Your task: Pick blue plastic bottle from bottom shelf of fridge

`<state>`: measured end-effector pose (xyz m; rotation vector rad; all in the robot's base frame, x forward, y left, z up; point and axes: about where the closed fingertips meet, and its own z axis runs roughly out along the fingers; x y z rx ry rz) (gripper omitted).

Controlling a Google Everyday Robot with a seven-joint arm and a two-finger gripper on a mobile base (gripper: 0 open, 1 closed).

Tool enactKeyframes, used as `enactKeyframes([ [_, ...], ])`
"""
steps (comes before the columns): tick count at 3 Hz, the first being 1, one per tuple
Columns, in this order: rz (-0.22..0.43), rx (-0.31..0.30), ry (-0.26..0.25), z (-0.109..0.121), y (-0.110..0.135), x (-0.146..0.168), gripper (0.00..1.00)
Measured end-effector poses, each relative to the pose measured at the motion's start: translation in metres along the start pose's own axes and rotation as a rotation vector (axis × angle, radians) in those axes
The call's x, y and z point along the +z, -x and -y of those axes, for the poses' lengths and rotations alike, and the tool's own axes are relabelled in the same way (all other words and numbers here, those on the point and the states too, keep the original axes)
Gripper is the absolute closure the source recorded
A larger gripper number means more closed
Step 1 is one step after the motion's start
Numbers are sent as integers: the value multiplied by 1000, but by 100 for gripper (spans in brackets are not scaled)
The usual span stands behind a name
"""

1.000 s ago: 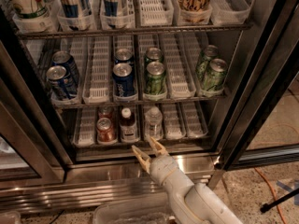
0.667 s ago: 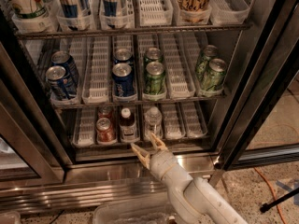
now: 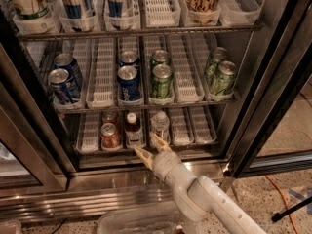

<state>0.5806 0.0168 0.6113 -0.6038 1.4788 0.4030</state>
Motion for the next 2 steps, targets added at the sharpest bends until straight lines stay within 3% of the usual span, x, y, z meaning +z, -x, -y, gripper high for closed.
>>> enactKeyframes([
  [2, 13, -5, 28, 3, 0, 29, 39],
])
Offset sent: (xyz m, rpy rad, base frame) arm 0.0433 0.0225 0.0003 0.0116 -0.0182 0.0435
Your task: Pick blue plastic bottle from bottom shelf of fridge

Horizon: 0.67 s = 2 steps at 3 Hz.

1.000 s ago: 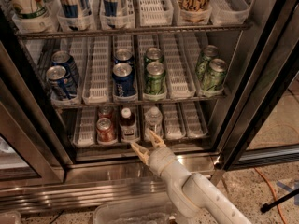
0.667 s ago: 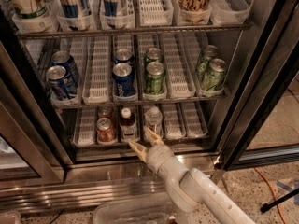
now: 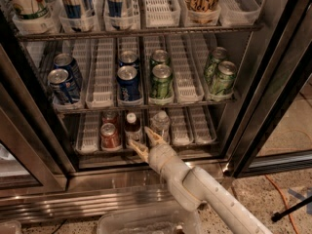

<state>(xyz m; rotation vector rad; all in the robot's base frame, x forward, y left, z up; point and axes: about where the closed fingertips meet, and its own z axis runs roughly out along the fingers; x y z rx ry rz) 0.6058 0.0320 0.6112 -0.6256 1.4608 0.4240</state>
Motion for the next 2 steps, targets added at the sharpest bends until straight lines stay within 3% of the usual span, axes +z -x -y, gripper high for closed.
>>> enactKeyframes([
  [2, 25, 4, 33, -1, 3, 31, 40],
])
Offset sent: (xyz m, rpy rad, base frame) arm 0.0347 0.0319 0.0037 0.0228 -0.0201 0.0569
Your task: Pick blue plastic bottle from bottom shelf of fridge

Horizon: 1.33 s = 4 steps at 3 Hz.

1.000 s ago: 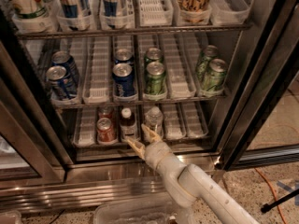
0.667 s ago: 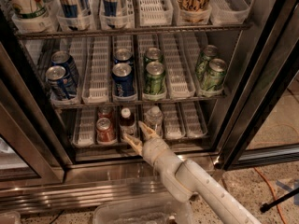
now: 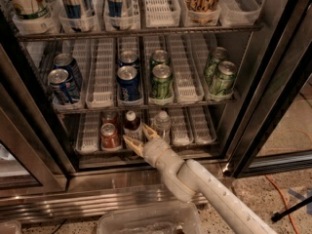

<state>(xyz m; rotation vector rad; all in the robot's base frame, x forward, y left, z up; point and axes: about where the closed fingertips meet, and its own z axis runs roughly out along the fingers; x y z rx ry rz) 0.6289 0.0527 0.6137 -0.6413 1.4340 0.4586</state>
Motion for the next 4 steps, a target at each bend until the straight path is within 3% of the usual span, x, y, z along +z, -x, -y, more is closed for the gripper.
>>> enactKeyframes([
  [2, 18, -3, 37, -15, 0, 22, 40],
  [4, 26, -1, 53, -19, 1, 30, 83],
])
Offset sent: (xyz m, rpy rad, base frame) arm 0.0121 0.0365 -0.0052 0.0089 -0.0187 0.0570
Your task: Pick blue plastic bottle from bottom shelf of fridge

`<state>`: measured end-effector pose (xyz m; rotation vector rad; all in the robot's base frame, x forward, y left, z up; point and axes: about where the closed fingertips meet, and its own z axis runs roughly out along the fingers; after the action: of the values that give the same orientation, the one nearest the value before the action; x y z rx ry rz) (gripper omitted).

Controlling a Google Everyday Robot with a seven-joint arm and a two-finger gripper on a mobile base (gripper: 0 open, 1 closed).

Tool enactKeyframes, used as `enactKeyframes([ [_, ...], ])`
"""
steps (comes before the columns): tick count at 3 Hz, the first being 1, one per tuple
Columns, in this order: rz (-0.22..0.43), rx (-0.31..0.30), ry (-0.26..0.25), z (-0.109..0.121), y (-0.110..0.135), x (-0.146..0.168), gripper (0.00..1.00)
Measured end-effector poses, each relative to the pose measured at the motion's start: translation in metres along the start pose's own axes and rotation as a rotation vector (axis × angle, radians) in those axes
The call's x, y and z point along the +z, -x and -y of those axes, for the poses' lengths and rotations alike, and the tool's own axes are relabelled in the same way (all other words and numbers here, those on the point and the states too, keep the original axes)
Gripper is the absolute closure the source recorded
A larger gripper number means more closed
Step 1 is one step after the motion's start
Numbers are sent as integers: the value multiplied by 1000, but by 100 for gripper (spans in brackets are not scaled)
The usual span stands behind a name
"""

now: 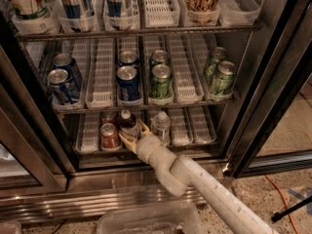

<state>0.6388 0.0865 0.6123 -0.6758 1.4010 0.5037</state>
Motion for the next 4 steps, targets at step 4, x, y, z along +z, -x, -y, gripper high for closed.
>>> enactKeyframes([
  [4, 61, -37, -27, 1, 18, -14, 100],
])
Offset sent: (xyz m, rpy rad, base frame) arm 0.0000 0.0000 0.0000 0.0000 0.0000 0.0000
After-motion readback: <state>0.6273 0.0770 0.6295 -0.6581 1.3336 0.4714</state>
